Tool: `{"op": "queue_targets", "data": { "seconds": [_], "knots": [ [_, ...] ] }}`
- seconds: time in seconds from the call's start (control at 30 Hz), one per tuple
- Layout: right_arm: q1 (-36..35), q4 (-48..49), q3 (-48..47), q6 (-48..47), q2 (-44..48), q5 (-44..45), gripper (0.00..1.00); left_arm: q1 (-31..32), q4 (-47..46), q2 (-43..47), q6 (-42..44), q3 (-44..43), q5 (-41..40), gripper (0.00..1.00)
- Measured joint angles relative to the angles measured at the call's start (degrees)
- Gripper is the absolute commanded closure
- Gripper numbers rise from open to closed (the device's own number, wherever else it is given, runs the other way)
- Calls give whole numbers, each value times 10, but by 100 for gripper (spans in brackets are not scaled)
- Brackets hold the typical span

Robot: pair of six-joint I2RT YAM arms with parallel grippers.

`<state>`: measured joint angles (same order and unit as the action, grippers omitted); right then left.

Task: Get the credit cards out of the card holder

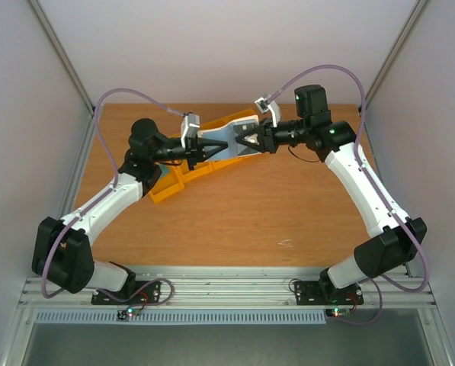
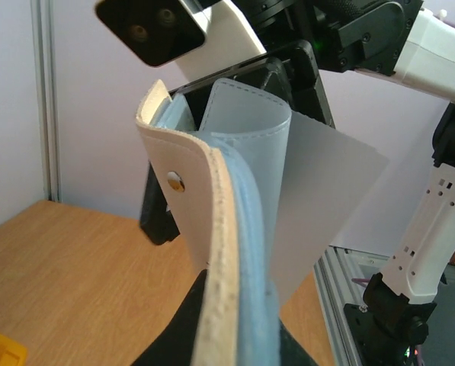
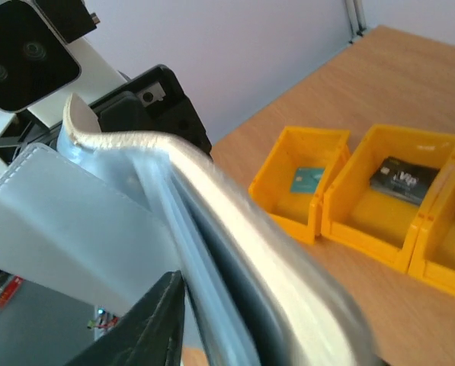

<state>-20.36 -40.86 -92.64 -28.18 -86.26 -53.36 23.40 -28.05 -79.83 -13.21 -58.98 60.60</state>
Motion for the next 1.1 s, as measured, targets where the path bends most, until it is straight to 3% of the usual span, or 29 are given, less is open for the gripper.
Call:
{"op": "queue_targets", "data": {
  "seconds": [0.27, 0.4, 0.5, 0.67, 0.73, 0.87, 0.97, 1.1],
  "knots": [
    [-15, 38, 0, 9, -3, -3, 62, 5, -31, 1, 9, 7, 0, 100],
    [-15, 37, 0, 6, -3, -13, 89, 5, -36, 5, 8, 11, -2, 99],
    [-15, 29, -10, 5, -10, -23, 98, 5, -37, 6, 8, 14, -8, 80],
    [-16, 23, -19, 9, -21, -25, 99, 8, -45, 9, 9, 17, -11, 39],
    [-16, 22, -19, 9, -22, -24, 99, 10, -47, 9, 9, 19, -13, 28],
    [-22, 17, -19, 9, -23, -23, 99, 11, -48, 9, 10, 19, -28, 20],
    [-34, 8, -21, -3, -23, -11, 99, 11, -45, 10, 6, 19, -60, 26],
    [-35, -4, -28, -23, -23, 14, 99, 11, -38, 10, 2, 19, -103, 77]
  ]
}}
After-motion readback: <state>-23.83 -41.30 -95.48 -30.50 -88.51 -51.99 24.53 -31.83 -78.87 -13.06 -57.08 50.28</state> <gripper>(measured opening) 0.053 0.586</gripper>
